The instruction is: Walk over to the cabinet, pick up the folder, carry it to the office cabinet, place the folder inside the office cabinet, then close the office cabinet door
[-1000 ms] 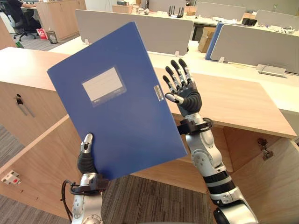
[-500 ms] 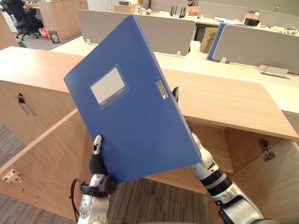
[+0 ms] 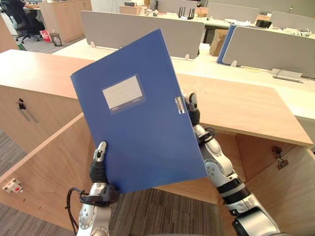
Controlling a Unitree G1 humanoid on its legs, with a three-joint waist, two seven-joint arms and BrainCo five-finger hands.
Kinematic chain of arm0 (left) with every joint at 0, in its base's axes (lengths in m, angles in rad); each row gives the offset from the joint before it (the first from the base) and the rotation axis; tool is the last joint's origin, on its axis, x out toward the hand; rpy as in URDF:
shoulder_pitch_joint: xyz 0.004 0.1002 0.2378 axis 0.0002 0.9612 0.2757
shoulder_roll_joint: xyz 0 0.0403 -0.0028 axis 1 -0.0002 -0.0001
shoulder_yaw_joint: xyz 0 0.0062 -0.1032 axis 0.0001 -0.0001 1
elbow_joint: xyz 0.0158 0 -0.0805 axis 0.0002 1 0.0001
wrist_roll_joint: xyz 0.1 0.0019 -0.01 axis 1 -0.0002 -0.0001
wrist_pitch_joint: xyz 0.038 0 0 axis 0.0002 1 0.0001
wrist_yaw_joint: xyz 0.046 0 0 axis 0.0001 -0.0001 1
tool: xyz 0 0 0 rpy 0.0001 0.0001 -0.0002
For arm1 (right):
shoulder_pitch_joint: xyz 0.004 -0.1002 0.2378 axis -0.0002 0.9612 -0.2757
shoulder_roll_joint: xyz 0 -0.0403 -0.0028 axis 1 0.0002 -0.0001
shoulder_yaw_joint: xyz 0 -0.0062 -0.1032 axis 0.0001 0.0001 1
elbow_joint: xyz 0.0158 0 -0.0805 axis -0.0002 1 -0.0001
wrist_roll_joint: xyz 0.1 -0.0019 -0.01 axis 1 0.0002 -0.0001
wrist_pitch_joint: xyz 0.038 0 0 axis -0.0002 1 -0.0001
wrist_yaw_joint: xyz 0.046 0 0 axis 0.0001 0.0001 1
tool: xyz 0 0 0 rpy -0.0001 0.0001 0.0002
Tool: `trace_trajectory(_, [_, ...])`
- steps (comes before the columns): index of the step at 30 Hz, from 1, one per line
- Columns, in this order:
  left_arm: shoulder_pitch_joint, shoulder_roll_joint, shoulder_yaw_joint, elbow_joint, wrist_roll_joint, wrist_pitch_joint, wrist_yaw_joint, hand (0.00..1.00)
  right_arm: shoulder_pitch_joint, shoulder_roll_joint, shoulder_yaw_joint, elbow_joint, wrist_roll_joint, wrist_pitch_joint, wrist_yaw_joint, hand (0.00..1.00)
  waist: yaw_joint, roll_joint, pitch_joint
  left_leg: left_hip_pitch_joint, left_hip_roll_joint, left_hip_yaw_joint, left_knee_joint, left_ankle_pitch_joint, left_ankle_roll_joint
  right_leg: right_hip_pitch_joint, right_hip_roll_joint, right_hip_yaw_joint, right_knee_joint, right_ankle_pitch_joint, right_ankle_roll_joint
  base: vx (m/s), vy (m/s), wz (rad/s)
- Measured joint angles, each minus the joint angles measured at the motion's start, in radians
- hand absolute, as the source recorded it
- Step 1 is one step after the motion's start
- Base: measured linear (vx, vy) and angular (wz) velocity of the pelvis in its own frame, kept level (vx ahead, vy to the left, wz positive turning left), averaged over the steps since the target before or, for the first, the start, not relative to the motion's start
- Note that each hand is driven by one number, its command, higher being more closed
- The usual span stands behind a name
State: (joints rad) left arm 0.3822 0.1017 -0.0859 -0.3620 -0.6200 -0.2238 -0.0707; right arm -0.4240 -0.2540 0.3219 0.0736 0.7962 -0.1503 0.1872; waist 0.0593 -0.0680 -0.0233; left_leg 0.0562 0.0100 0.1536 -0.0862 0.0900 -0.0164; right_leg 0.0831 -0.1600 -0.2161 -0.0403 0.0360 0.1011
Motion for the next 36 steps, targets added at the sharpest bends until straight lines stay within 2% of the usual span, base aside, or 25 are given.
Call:
trace_trajectory(4, [-0.007, -0.004, 0.056, 0.003, 0.007, 0.0, 0.004, 1.0, 0.006, 0.0, -0.037, 0.005, 0.008, 0.0, -0.019, 0.0, 0.0, 0.0, 0.0, 0.0, 0.0, 0.0, 0.0, 0.0, 0.0, 0.0, 0.0, 0.0, -0.001, 0.0, 0.0, 0.0, 0.0, 0.0])
trace_trajectory(9, [-0.009, -0.012, 0.133, 0.051, 0.13, 0.003, 0.028, 1.0, 0.006, 0.001, -0.089, 0.01, 0.007, 0.003, -0.025, 0.0, 0.002, 0.0, 0.0, 0.0, 0.0, 0.0, 0.0, 0.0, 0.0, 0.0, 0.0, 0.0, 0.0, 0.0, 0.0, 0.0, 0.0, 0.0])
trace_trajectory(14, [-0.009, -0.016, 0.161, 0.059, 0.182, 0.007, 0.05, 1.0, 0.006, 0.001, -0.102, 0.011, 0.007, 0.004, -0.031, 0.0, 0.001, 0.0, 0.0, 0.0, 0.0, 0.0, 0.0, 0.0, 0.0, 0.0, 0.0, 0.0, -0.001, 0.0, 0.0, 0.0, 0.0, 0.0])
trace_trajectory(21, [-0.01, -0.017, 0.151, 0.059, 0.237, 0.01, 0.053, 1.0, 0.004, -0.001, -0.082, 0.023, -0.019, 0.031, -0.026, 0.0, 0.002, 0.0, 0.0, 0.0, 0.0, 0.0, 0.0, 0.0, 0.0, 0.0, 0.0, 0.0, -0.002, 0.0, 0.0, 0.0, 0.0, 0.0])
trace_trajectory(26, [-0.014, -0.011, 0.106, 0.058, 0.24, 0.01, 0.052, 1.0, -0.018, -0.015, 0.029, 0.037, -0.056, 0.053, -0.009, 0.0, 0.002, 0.0, 0.0, 0.0, 0.001, 0.001, 0.0, 0.0, 0.0, 0.0, 0.001, 0.0, -0.003, 0.0, 0.0, 0.0, 0.0, 0.0])
trace_trajectory(36, [-0.015, 0.002, 0.093, 0.058, 0.232, 0.015, 0.065, 1.0, -0.112, 0.002, 0.065, 0.195, -0.074, 0.055, -0.031, 0.0, 0.016, 0.001, 0.001, -0.002, 0.001, -0.002, 0.0, 0.0, 0.0, 0.001, 0.002, 0.0, -0.003, 0.0, 0.0, 0.0, 0.0, 0.0])
